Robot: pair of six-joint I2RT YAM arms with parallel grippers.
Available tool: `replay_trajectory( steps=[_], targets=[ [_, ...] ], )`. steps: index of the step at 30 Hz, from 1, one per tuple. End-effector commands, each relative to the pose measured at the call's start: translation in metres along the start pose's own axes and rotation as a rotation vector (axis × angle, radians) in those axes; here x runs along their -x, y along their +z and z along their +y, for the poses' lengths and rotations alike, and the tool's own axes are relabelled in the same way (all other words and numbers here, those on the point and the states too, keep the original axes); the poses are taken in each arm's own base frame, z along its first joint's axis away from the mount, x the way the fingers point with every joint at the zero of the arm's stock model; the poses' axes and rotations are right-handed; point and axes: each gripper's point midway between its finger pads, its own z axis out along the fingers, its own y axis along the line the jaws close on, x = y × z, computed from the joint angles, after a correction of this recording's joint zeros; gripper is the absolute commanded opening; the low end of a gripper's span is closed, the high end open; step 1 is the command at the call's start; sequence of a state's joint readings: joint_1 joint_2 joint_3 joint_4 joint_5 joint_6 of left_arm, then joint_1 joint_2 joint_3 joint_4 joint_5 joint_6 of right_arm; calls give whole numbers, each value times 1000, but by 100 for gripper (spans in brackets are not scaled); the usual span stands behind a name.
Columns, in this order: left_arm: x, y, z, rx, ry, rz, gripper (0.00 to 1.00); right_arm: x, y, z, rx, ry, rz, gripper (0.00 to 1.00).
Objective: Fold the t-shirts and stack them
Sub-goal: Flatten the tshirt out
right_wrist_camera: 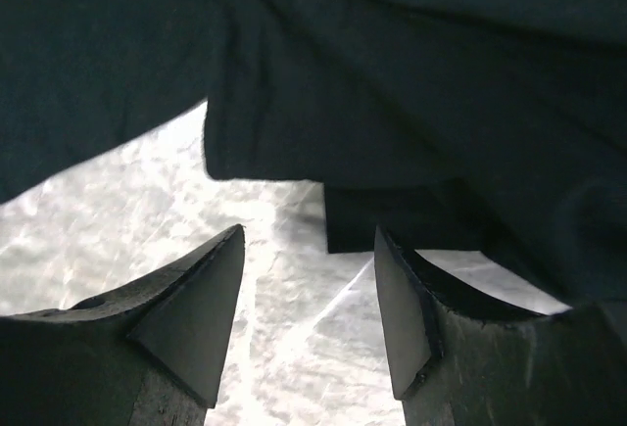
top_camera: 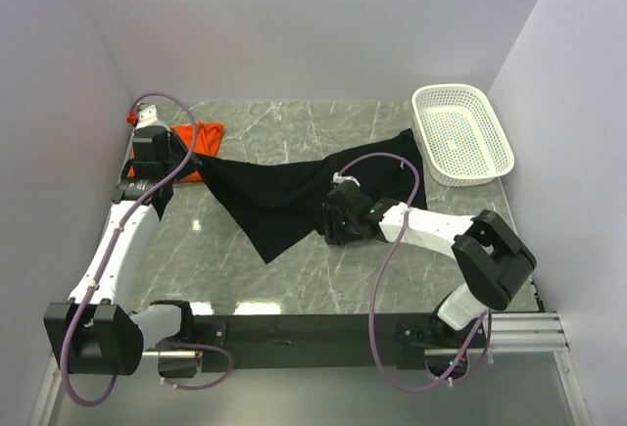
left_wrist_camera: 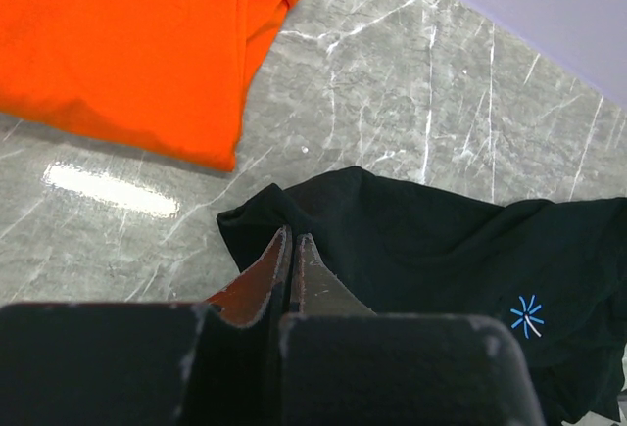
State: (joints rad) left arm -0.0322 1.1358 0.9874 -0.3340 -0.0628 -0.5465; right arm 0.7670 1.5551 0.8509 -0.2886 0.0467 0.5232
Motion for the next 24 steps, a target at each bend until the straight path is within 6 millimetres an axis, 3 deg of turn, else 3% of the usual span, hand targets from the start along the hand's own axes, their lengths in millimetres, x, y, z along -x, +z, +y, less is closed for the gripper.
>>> replay_trajectory(
  steps=[1,11,14,15,21,24],
  targets=[
    [14,-4,-12,-52,-12,-49,1,22,1,-1,-57,2,-77,62],
    [17,-8,-14,-60,-11,-54,0,9,12,-15,-140,-9,-35,57],
    [17,-8,-14,-61,-11,-54,1,4,14,-18,-151,-4,-21,47],
    [17,-9,-14,-61,-11,-54,0,1,15,-21,-159,-1,-16,37],
    [18,-10,-15,-66,-9,-55,0,-10,10,-30,-180,-2,-3,3],
    [19,-11,-16,-70,-9,-56,0,-4,-3,-31,-178,-5,-32,0]
  ],
)
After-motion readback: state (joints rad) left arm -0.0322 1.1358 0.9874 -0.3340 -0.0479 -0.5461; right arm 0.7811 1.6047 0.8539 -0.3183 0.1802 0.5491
